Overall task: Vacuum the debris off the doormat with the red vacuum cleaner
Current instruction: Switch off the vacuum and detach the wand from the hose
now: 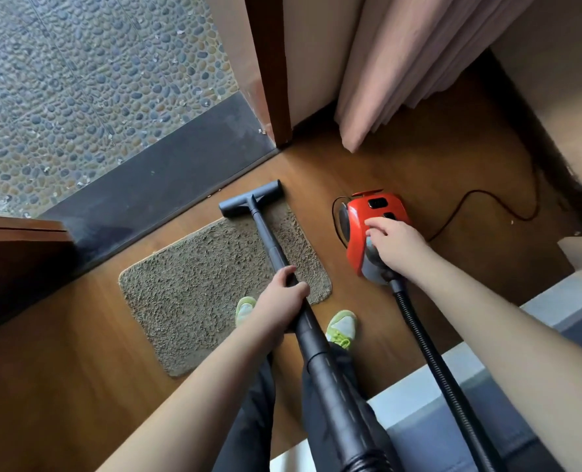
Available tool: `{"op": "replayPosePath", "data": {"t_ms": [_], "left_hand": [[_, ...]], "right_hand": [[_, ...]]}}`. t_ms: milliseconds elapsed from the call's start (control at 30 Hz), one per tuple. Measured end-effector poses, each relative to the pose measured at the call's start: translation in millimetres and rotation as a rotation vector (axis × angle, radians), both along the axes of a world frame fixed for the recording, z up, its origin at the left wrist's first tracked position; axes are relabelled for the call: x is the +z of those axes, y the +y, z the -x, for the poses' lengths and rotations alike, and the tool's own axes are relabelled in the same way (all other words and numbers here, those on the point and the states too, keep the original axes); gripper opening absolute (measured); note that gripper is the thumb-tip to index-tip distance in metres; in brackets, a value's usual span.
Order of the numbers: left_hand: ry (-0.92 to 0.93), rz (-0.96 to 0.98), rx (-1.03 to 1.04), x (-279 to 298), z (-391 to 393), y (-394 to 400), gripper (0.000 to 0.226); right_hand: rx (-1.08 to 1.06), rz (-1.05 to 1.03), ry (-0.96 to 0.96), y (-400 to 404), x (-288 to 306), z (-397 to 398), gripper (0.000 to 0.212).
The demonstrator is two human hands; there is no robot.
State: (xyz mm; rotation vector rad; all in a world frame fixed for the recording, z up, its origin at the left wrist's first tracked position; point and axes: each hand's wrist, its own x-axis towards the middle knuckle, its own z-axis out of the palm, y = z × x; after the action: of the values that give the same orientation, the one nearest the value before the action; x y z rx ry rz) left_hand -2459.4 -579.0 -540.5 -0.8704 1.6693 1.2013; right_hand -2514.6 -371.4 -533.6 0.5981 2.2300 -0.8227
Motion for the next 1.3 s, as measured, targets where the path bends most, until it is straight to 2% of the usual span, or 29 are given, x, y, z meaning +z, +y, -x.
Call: {"op": "replayPosePath", "data": {"t_ms": [200,300,400,600,733,867,933,1100,1300], "left_hand": [[0.088,-0.043,-0.136,-5,16,16,0.017],[0.156,-0.086,-0.223,-14,32,26,0.005],[0.226,-0.104,-0.275,-28,46,32,0.008],[0.292,-0.176,-0.305,-65,53,34,0.039],[0.357,-0.140,-0.303,-86,61,28,0.040],[0.495,-0.062,-0.622,-99,71,19,0.060],[0.551,-0.070,-0.666,-102,73,19,0.056],[0.643,-0.056,-0.553,-110,76,27,0.046],[0.721,0.029,-0.599,-115,72,30,0.050]], "right_hand": [[0.242,-0.217,-0.111,35,-93,26,0.051],[0.313,-0.300,-0.176,52,-132,36,0.055],[0.356,-0.350,-0.234,68,-171,44,0.056],[0.469,-0.376,-0.289,76,-239,56,0.057],[0.481,-0.369,-0.324,77,-275,64,0.060],[0.503,-0.384,-0.366,76,-299,71,0.064],[0.517,-0.413,-0.373,76,-308,73,0.064],[0.605,-0.488,-0.381,75,-322,78,0.065],[0.673,-0.504,-0.352,79,-323,79,0.067]]}}
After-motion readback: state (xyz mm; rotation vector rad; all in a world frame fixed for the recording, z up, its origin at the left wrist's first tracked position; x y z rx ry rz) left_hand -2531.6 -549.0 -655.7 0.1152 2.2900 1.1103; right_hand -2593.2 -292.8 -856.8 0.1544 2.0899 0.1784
